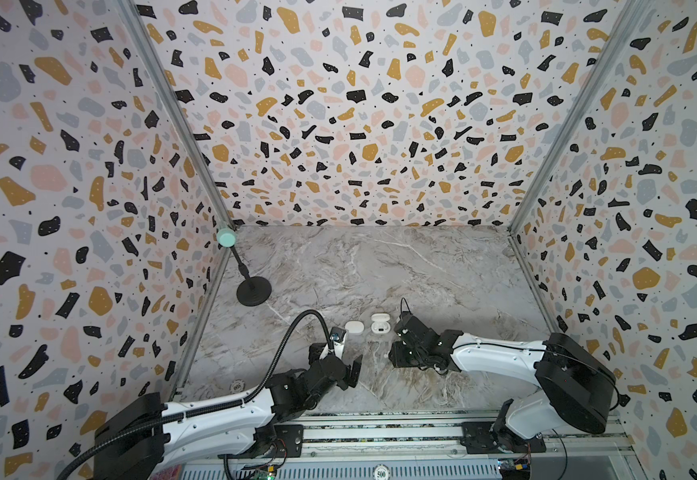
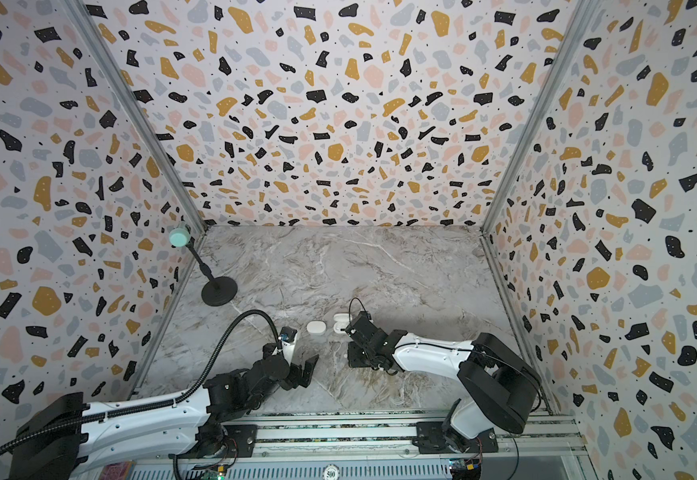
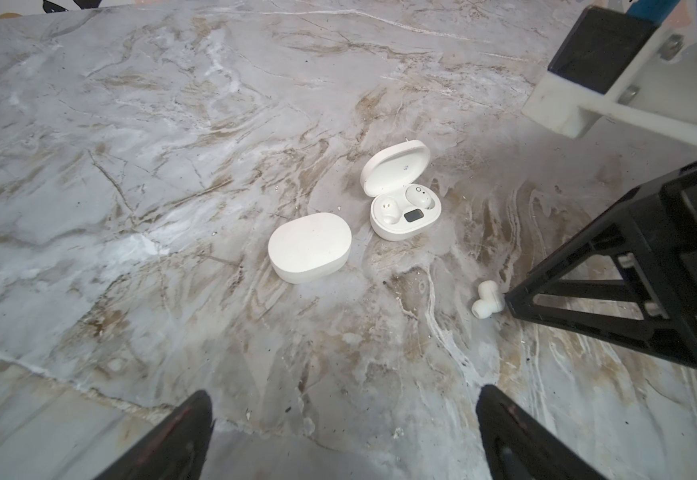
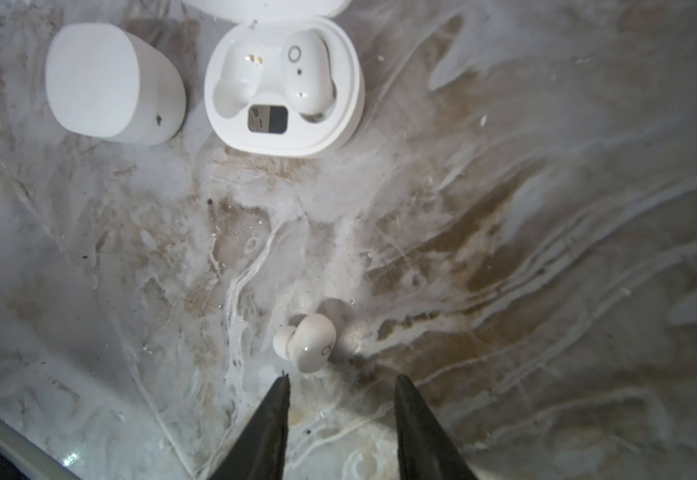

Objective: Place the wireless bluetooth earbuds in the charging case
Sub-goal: 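Lower the open right gripper down around the other white earbud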

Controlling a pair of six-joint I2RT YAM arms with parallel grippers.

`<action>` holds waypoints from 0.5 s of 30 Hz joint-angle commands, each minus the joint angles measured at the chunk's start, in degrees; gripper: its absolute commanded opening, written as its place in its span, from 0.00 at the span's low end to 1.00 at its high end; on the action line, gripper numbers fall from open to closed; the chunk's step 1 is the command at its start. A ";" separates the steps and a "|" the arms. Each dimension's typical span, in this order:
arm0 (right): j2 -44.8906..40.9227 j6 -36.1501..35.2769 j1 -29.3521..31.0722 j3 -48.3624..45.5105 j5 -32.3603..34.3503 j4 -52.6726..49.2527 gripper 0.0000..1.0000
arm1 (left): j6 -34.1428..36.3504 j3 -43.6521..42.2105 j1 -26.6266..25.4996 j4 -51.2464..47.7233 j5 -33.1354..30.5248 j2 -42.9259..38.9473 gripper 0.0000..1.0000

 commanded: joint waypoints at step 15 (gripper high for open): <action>2.04 -0.47 0.28 2.47 -0.31 1.35 0.40 | 0.46 1.35 -0.54 0.26 -1.59 0.66 1.00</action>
